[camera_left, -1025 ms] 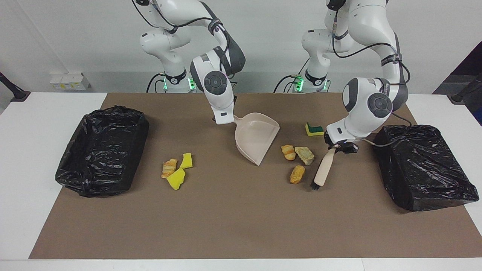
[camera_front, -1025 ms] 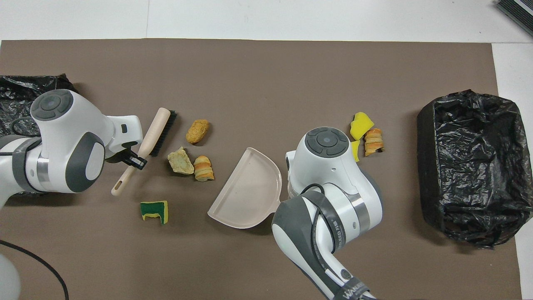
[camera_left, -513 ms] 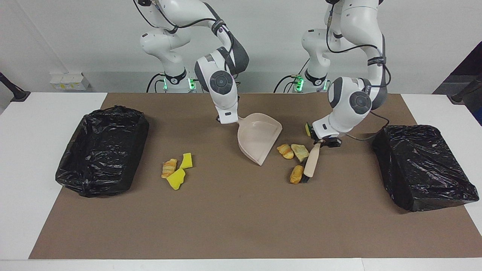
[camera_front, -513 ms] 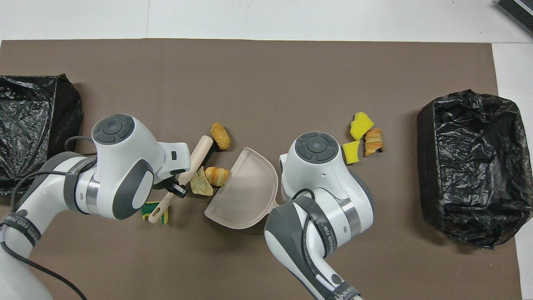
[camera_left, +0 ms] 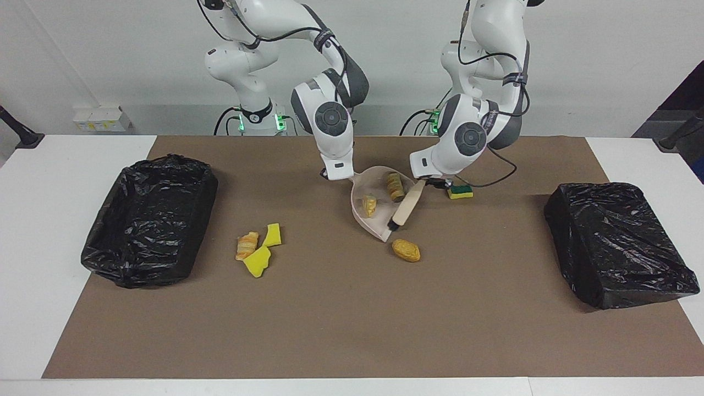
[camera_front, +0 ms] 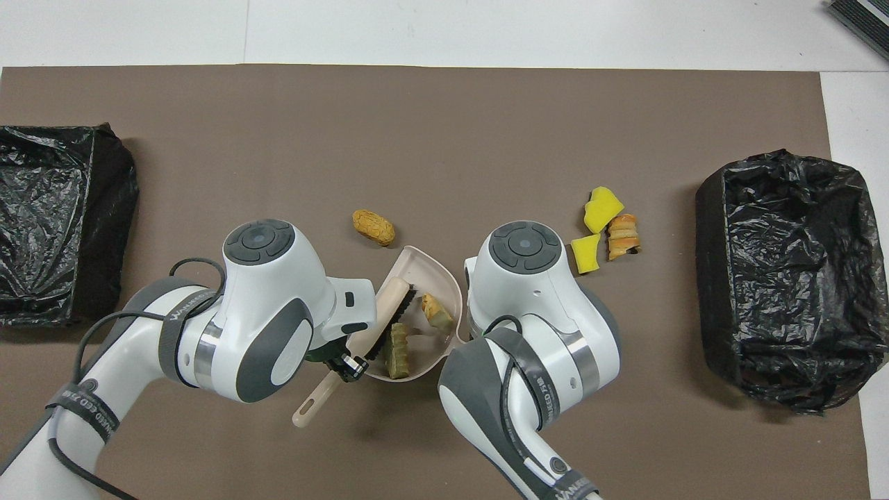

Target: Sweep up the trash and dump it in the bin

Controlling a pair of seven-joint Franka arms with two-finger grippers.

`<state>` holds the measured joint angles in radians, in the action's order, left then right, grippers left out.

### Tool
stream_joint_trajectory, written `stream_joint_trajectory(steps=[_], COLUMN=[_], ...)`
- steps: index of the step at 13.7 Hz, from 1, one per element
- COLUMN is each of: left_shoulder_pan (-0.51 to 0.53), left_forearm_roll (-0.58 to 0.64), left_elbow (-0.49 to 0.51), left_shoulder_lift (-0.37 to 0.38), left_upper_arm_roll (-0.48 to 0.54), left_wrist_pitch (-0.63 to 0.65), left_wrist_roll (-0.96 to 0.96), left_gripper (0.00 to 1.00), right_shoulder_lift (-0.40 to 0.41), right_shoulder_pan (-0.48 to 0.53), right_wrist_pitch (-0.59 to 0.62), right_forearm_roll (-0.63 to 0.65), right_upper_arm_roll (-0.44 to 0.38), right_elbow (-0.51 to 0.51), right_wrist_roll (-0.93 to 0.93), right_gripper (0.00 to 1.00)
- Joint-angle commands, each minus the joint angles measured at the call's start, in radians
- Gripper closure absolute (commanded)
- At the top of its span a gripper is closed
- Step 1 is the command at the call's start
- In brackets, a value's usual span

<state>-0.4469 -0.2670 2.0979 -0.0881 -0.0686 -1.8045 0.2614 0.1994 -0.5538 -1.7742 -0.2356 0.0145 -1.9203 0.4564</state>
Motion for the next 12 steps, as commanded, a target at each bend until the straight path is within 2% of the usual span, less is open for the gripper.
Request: stream_joint_trajectory(steps=[1,3,5,7,9,11,12], left_shoulder_pan=[0.023,0.094,0.128,0.148,0.180,0.188,0.182], left_forearm_roll=[0.003,0.113,0.129,0.184,0.201,0.204,0.218], left_elbow=[-0.024,-0.157,-0.260,-0.309,-0.318,-0.318,-0.318], left_shoulder_lift=[0.028,-0.046,-0.099,-0.151,-0.206,-0.235,-0.239], left_upper_arm_roll=[0.029,0.024,0.027,0.027,0.027,0.027,0.027], left_wrist_pitch=[0.027,0.059,0.090,0.065,-0.057,-0.117,-0.137], left_wrist_roll=[-0.008,0.001,0.002,0.004,0.042,0.105,0.122], left_gripper=[1.00,1.00,1.00,1.00,1.00,1.00,1.00], right_shoulder_lift=[0.008,0.008,0.006,0.008,0.008,0.026,0.050], right_shoulder_pan=[-0.001,-0.001,-0.001,-0.001,0.005,0.025,0.066], right_wrist_pitch=[-0.017,-0.017,-0.010,-0.007,-0.005,-0.023,-0.034], right_forearm_roll=[0.005,0.005,0.012,0.016,0.021,0.033,0.036], right_upper_arm_roll=[0.004,0.004,0.002,0.002,0.001,-0.004,0.001], right_elbow=[0.000,0.000,0.000,0.000,0.000,0.015,0.042], right_wrist_roll=[-0.015,-0.015,-0.012,-0.011,-0.013,-0.010,-0.005], right_gripper=[1.00,1.00,1.00,1.00,1.00,1.00,1.00])
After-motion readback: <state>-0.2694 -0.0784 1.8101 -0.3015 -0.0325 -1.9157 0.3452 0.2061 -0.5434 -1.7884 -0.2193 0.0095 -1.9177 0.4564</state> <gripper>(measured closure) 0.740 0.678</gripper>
